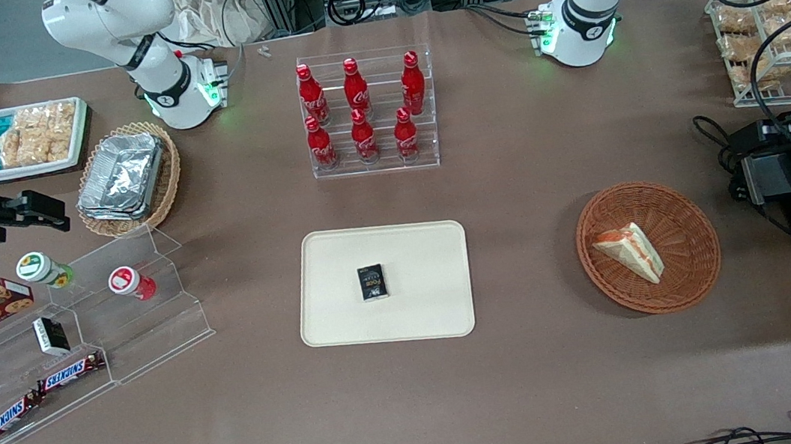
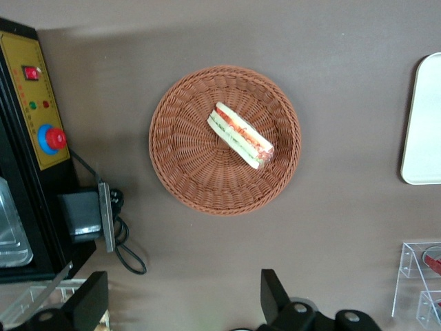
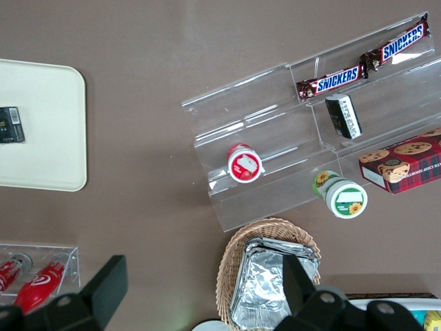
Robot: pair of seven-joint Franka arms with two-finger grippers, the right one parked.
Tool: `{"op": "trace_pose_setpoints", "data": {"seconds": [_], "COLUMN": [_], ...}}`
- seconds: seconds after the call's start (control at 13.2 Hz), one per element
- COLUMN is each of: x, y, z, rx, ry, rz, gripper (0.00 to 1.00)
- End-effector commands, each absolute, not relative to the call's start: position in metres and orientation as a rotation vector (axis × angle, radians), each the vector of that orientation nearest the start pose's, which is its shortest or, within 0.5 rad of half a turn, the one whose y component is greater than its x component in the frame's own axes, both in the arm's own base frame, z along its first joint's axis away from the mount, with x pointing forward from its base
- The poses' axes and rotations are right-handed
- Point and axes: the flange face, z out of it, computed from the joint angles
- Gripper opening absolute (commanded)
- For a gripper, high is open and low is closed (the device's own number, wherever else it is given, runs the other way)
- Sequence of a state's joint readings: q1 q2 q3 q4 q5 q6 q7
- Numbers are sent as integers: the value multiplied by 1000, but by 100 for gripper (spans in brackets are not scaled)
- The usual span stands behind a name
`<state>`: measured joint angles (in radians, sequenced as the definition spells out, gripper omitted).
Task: Place sandwich from basket to tray
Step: 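Move the left gripper over the wicker basket toward the sandwich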
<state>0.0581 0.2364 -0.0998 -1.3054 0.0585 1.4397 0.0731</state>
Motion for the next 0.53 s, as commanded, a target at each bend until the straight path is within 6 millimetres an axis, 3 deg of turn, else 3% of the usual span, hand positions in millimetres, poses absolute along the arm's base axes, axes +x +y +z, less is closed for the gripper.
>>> {"op": "trace_pose_setpoints", "data": {"seconds": [0.0,0.3,0.46], "x": [613,616,620], "y": [-10,-12,-20], "z": [599,581,553], "rx": [-3111,-3109,-3113], "ry": [220,217,222], "rz": [126,176,169], "gripper": [99,100,100]}}
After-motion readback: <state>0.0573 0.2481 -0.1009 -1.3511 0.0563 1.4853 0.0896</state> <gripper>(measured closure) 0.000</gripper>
